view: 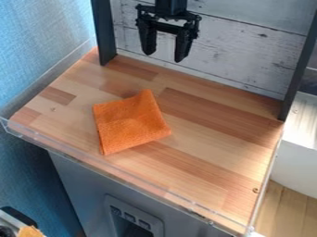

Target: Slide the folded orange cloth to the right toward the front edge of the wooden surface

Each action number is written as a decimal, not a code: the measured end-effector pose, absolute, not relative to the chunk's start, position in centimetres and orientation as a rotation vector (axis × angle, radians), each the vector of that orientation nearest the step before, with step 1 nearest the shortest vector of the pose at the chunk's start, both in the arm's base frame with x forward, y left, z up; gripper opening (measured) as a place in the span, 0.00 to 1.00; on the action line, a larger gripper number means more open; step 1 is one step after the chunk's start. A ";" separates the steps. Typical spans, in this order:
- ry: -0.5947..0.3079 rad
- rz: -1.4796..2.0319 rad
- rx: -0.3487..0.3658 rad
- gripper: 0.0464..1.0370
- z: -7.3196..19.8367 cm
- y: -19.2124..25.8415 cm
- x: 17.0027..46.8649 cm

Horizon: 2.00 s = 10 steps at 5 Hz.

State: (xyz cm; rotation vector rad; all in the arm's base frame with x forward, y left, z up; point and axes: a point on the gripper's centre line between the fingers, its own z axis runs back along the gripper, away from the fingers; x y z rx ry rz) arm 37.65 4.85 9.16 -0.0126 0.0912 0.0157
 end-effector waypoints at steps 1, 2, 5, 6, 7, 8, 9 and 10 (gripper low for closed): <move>0.136 0.074 -0.014 0.96 7.5 4.7 36.1; 0.086 0.189 0.000 0.96 8.7 4.5 34.6; -0.054 0.496 0.015 0.91 9.6 3.7 31.2; -0.059 0.578 0.019 0.62 8.7 3.6 30.6; -0.055 0.628 0.023 0.32 7.8 3.4 30.1; -0.046 0.661 0.030 0.11 7.3 3.4 29.6; -0.033 0.676 0.040 0.02 6.3 3.5 29.2; -0.005 0.695 0.049 0.02 4.7 3.9 29.0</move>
